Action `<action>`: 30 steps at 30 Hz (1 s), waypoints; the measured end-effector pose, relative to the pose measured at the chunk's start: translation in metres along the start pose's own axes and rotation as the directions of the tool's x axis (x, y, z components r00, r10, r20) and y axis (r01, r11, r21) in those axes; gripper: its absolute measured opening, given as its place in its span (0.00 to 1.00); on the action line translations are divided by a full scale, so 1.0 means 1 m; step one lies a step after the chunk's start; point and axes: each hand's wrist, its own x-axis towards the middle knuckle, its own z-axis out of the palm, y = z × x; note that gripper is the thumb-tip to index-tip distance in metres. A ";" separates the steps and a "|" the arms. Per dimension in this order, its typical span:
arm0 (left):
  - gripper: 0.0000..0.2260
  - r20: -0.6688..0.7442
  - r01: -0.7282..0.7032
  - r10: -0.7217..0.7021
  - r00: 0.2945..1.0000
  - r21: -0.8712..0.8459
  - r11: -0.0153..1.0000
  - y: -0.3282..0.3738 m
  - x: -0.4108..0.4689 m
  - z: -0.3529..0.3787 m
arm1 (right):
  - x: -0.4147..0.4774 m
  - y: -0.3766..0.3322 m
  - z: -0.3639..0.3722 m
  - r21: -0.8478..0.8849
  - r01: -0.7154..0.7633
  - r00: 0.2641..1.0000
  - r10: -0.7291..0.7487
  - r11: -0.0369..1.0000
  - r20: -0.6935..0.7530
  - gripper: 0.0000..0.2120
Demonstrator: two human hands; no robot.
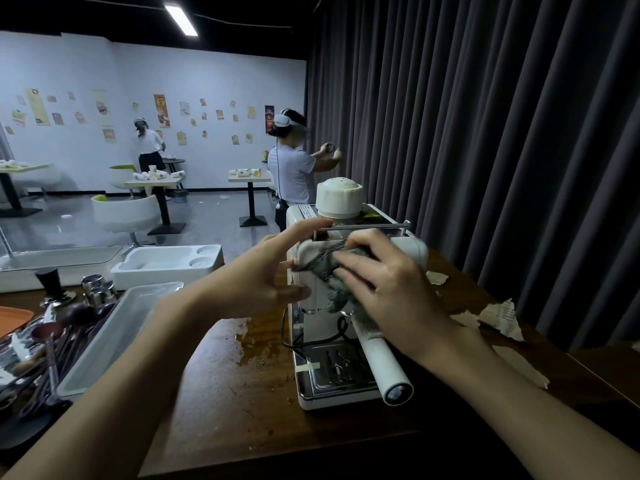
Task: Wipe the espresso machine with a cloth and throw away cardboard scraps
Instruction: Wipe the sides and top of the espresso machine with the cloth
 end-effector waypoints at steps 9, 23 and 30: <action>0.41 -0.001 0.046 -0.046 0.999 -0.061 0.997 0.006 0.000 0.001 | -0.010 0.029 -0.026 0.042 -0.140 0.985 0.143 0.989 -0.098 0.10; 0.42 -0.014 -0.028 0.028 1.000 -0.041 0.999 0.013 -0.003 0.001 | -0.030 0.031 -0.020 -0.027 -0.091 0.992 0.088 0.995 -0.092 0.05; 0.32 -0.039 -0.004 0.001 0.999 -0.094 0.996 0.012 -0.005 0.001 | -0.025 0.006 -0.004 -0.023 -0.066 0.998 0.066 0.998 0.023 0.05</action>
